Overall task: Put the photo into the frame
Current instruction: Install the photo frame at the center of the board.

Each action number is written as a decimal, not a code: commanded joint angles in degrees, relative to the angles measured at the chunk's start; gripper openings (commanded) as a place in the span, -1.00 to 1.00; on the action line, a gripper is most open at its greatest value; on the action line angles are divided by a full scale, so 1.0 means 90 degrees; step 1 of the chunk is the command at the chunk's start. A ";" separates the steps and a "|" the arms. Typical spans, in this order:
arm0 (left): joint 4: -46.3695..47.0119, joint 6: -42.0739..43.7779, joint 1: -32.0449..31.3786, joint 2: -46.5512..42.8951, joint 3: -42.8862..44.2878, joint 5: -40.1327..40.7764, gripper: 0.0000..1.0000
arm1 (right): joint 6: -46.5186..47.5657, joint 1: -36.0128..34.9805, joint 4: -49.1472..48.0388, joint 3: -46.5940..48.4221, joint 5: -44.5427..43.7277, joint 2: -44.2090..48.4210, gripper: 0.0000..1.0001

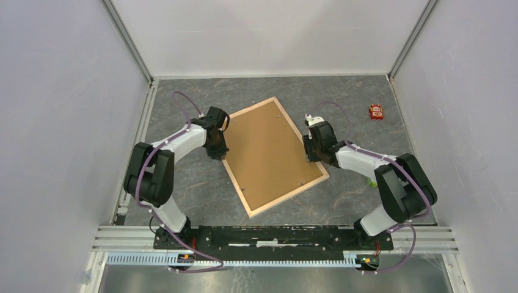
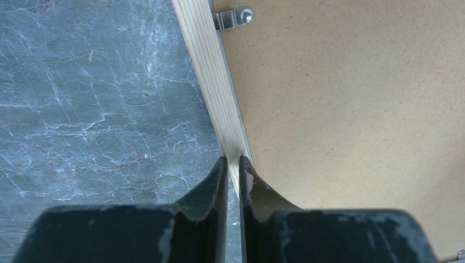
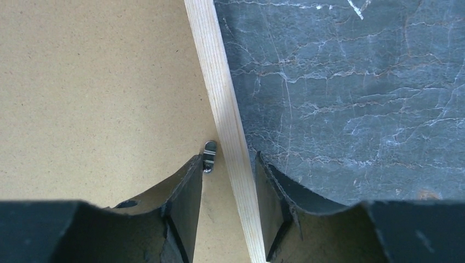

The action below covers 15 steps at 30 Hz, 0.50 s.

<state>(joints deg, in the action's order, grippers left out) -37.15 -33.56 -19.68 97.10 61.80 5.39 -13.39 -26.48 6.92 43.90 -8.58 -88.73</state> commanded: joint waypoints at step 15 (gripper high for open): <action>0.0136 0.0168 0.0012 0.0234 -0.0255 -0.0083 -0.69 | -0.0447 -0.0144 0.0671 0.0315 -0.0624 -0.0269 -0.47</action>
<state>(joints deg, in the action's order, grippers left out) -37.06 -33.56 -19.64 97.06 61.71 5.02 -15.86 -27.29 8.75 46.06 -12.03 -90.32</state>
